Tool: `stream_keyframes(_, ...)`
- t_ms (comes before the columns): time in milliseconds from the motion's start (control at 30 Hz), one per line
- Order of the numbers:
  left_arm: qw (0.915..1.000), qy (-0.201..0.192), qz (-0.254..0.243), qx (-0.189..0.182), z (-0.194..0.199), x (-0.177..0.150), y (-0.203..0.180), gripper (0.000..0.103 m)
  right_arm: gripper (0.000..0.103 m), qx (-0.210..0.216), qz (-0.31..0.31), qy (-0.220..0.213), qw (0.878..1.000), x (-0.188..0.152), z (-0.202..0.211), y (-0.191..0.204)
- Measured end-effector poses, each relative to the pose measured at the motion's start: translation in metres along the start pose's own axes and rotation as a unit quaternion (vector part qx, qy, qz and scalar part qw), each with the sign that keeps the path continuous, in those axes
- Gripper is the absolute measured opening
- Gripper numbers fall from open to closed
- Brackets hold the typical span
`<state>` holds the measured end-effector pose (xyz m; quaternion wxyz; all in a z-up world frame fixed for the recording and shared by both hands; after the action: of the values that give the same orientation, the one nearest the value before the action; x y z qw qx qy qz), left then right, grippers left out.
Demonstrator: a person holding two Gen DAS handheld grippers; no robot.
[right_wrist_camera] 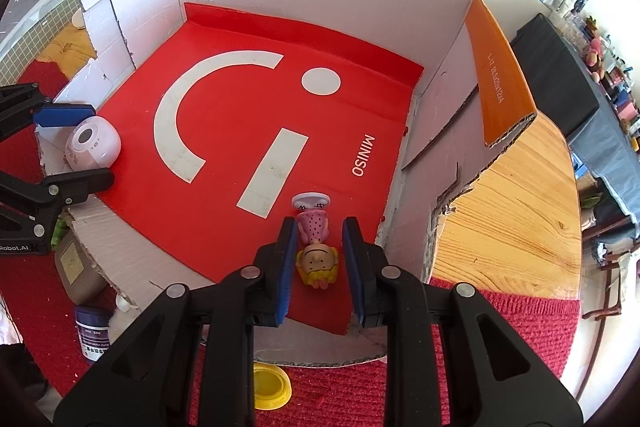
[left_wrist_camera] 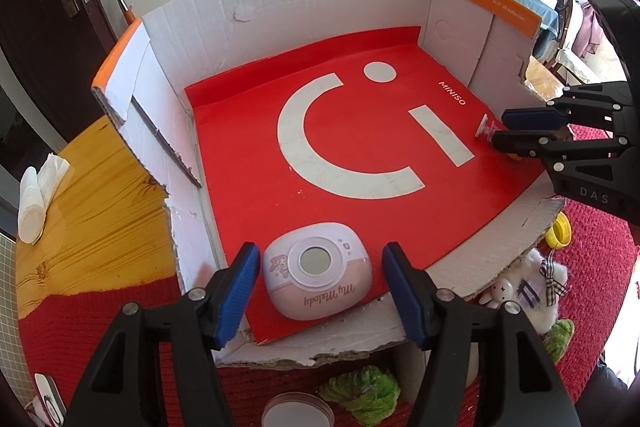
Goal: Organize objects
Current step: 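Carry the figurine into the box with the right gripper while the left gripper carries the pink case in, then open both grippers to release the figurine and pink case inside the box, then withdraw both grippers from the box back over the cloth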
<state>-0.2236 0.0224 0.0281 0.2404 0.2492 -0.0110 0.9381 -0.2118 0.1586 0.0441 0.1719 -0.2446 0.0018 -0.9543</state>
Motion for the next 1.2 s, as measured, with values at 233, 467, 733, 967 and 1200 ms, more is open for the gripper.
stream_keyframes(233,0.9989,-0.030,0.034,-0.009,0.016,0.002,0.009,0.069,0.023,0.022,-0.010,-0.025,0.999,0.001,0.021,-0.001)
stream_keyframes(467,0.9933,-0.097,0.063,0.005,0.052,0.005,0.015,0.073,0.073,0.036,0.000,-0.091,0.995,0.003,0.058,0.010)
stream_keyframes(733,0.9813,-0.171,0.083,0.030,0.096,-0.011,0.013,0.089,0.073,0.053,-0.028,-0.157,0.986,-0.008,0.105,0.016)
stream_keyframes(967,0.9692,-0.223,0.082,0.065,0.126,-0.034,-0.003,0.099,0.078,0.070,-0.048,-0.212,0.974,-0.032,0.146,0.025)
stream_keyframes(1200,0.9554,-0.268,0.101,0.070,0.150,-0.061,-0.018,0.103,0.087,0.056,-0.045,-0.267,0.961,-0.066,0.174,0.042)
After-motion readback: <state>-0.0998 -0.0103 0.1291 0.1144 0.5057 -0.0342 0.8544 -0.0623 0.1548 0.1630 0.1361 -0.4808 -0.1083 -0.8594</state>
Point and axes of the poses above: each gripper's, at about its wrist camera, not at the fingertips, and z roughly against the way its jaws point, y to its left, x to its top, the point moved 3 cm from there along -z, roughly the way its jaws point, and after that the axes turned 8 degrees about -z, right-handed, at the moved point
